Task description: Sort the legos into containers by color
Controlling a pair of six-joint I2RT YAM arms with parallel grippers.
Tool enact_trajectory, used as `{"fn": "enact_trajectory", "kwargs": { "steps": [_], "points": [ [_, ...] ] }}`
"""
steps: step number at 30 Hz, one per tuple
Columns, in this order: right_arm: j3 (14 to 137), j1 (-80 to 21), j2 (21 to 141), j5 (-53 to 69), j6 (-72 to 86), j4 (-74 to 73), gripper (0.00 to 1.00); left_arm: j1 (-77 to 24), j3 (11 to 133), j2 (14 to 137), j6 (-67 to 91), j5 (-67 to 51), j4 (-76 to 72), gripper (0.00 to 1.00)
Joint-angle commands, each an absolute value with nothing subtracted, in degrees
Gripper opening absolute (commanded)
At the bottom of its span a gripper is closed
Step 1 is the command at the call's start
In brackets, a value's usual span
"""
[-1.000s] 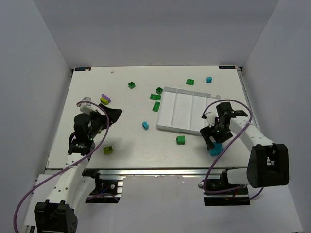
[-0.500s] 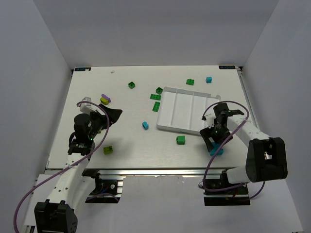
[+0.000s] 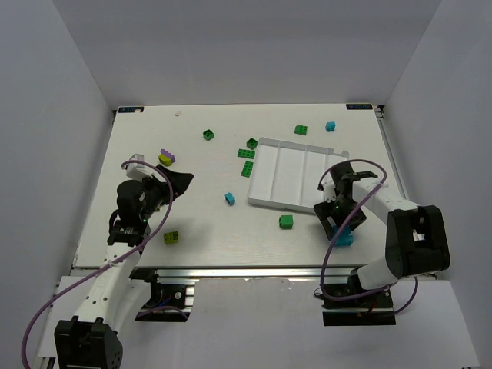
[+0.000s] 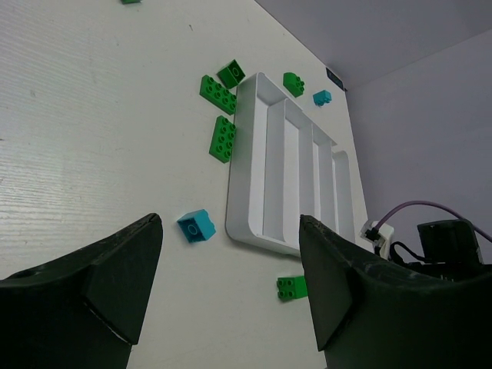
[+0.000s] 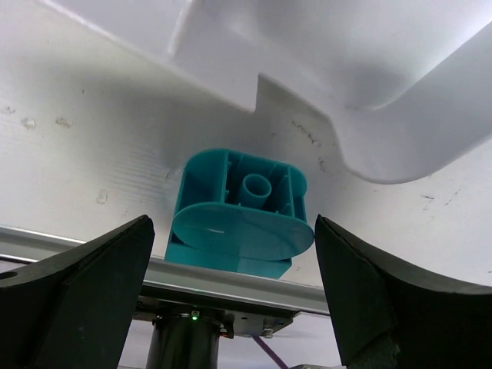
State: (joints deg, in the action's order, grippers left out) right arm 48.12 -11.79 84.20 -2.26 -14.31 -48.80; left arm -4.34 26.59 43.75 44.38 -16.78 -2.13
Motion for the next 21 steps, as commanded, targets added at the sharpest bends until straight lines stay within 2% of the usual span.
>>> {"fn": "enact_trajectory", "kwargs": {
  "steps": [1,8,15,21],
  "points": [
    [50.36,-12.66,84.55,-4.75,-11.95,-47.72,0.89,-4.39,26.90,42.45,43.51,-16.61,-2.02,0.81],
    [51.06,-13.53,85.78,-4.75,-11.78,-47.11,0.88,-4.31,26.19,41.31,44.12,-16.35,-1.93,0.81],
    [50.71,-14.77,86.40,-4.75,-11.78,-47.55,0.77,-4.39,27.16,41.66,43.15,-16.17,-0.97,0.81],
    [50.01,-15.12,86.13,-4.83,-11.95,-47.99,0.76,-4.39,26.89,41.40,43.51,-16.26,-1.41,0.81]
  ]
}}
